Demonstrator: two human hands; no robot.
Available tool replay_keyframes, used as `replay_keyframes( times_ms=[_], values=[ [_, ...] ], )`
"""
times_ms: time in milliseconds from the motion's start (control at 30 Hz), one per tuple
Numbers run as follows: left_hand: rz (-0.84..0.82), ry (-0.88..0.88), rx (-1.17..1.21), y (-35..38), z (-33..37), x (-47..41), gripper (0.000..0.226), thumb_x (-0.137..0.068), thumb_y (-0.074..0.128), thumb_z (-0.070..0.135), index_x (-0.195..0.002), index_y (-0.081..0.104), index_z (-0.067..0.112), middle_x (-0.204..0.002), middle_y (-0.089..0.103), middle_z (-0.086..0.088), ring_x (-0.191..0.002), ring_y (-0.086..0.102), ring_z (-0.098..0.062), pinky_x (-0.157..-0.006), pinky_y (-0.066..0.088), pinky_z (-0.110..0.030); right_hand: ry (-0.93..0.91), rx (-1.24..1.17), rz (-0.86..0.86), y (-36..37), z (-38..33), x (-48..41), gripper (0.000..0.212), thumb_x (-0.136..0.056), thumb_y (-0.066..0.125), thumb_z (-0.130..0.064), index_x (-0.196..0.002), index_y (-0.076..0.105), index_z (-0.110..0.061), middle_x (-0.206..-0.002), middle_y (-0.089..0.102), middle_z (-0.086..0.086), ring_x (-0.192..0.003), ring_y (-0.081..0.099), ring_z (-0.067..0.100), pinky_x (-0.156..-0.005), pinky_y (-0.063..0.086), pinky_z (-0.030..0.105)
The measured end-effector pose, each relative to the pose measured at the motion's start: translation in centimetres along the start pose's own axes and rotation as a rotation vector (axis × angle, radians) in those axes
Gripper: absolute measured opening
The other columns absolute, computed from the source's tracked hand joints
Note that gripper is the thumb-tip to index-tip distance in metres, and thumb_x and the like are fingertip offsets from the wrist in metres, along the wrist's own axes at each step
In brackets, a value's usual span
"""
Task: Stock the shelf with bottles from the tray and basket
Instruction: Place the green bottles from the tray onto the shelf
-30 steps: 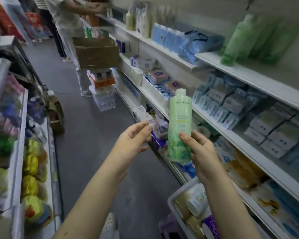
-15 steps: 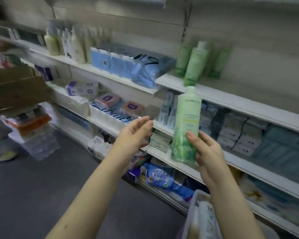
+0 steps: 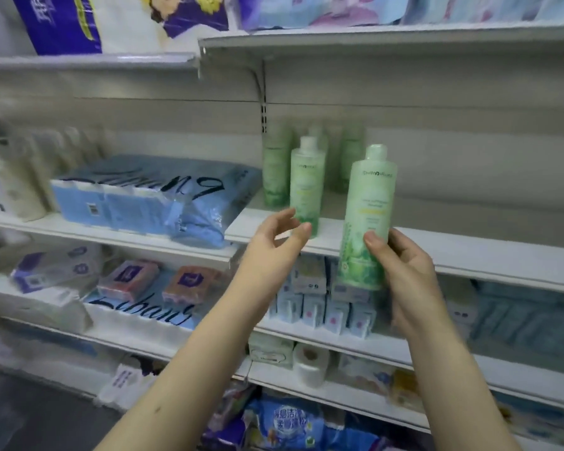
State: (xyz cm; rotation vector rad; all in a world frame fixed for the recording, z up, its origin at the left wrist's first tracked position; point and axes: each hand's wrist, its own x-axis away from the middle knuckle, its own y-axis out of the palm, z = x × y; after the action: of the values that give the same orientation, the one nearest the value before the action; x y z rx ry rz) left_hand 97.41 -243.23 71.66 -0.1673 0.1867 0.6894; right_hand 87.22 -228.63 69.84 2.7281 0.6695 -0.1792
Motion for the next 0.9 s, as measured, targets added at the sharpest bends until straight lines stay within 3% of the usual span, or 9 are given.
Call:
replay_keyframes(
  times_ms=[133, 267, 433, 500, 633, 767, 900],
  values=[
    [-0.010, 0.040, -0.043, 0.1, -1.1, -4.0, 0.056, -0.092, 0.061, 0.040, -0.143, 0.040, 0.030, -0.133, 0.050, 0.015, -0.112, 0.054, 0.003, -0.081, 0.044, -0.014, -0.080, 0.045, 0.033, 0.0, 0.7, -4.9, 0.030, -0.087, 0.067, -0.017, -0.117, 0.064, -0.015, -0.100, 0.075, -0.006, -0.094, 0.071, 0.011, -0.072, 0.055, 0.020],
    [-0.028, 0.037, -0.100, -0.2, -2.6, -7.6, 0.067, -0.090, 0.063, 0.043, -0.147, 0.033, 0.028, -0.141, 0.044, 0.012, -0.126, 0.048, -0.010, -0.100, 0.043, -0.031, -0.114, 0.158, 0.017, 0.0, 1.7, -8.6, 0.032, -0.091, 0.063, -0.013, -0.123, 0.059, -0.015, -0.103, 0.072, -0.008, -0.098, 0.068, 0.011, -0.077, 0.055, 0.021],
    [-0.107, -0.005, -0.164, -0.8, -5.4, -10.8, 0.074, -0.087, 0.065, 0.045, -0.149, 0.031, 0.022, -0.146, 0.042, 0.008, -0.127, 0.046, -0.014, -0.101, 0.043, -0.032, -0.112, 0.230, -0.016, -0.1, 3.3, -11.0, 0.032, -0.093, 0.060, -0.013, -0.124, 0.056, -0.021, -0.103, 0.071, -0.013, -0.097, 0.067, 0.004, -0.075, 0.053, 0.018],
    [-0.162, -0.003, -0.160, -0.9, -6.1, -12.1, 0.073, -0.085, 0.067, 0.043, -0.147, 0.035, 0.020, -0.143, 0.047, 0.007, -0.124, 0.050, -0.014, -0.099, 0.047, -0.031, -0.112, 0.265, -0.020, 0.2, 4.1, -11.2, 0.039, -0.093, 0.060, -0.013, -0.131, 0.052, -0.018, -0.111, 0.069, -0.011, -0.102, 0.066, 0.004, -0.079, 0.053, 0.018],
    [-0.271, 0.007, -0.147, -0.9, -6.3, -14.5, 0.058, -0.084, 0.072, 0.037, -0.134, 0.048, 0.019, -0.124, 0.061, 0.008, -0.111, 0.060, -0.009, -0.079, 0.052, -0.013, -0.097, 0.328, -0.042, 0.4, 4.9, -11.6, 0.047, -0.095, 0.057, -0.009, -0.139, 0.044, -0.015, -0.125, 0.064, -0.006, -0.113, 0.062, 0.005, -0.091, 0.051, 0.019],
    [-0.368, 0.031, -0.210, -1.6, -6.4, -16.1, 0.056, -0.077, 0.075, 0.045, -0.123, 0.052, 0.025, -0.112, 0.064, 0.014, -0.099, 0.062, 0.000, -0.075, 0.051, -0.013, -0.066, 0.411, -0.056, 0.1, 4.7, -11.6, 0.047, -0.096, 0.057, -0.012, -0.140, 0.043, -0.017, -0.127, 0.063, -0.007, -0.117, 0.060, 0.005, -0.097, 0.048, 0.024],
    [-0.454, 0.035, -0.224, -2.2, -6.8, -17.2, 0.067, -0.062, 0.072, 0.060, -0.118, 0.055, 0.027, -0.111, 0.065, 0.014, -0.100, 0.063, -0.001, -0.080, 0.053, -0.019, -0.050, 0.446, -0.047, 0.2, 4.6, -11.5, 0.048, -0.096, 0.057, -0.014, -0.142, 0.042, -0.018, -0.128, 0.062, -0.008, -0.117, 0.059, 0.003, -0.100, 0.046, 0.026]
  ],
)
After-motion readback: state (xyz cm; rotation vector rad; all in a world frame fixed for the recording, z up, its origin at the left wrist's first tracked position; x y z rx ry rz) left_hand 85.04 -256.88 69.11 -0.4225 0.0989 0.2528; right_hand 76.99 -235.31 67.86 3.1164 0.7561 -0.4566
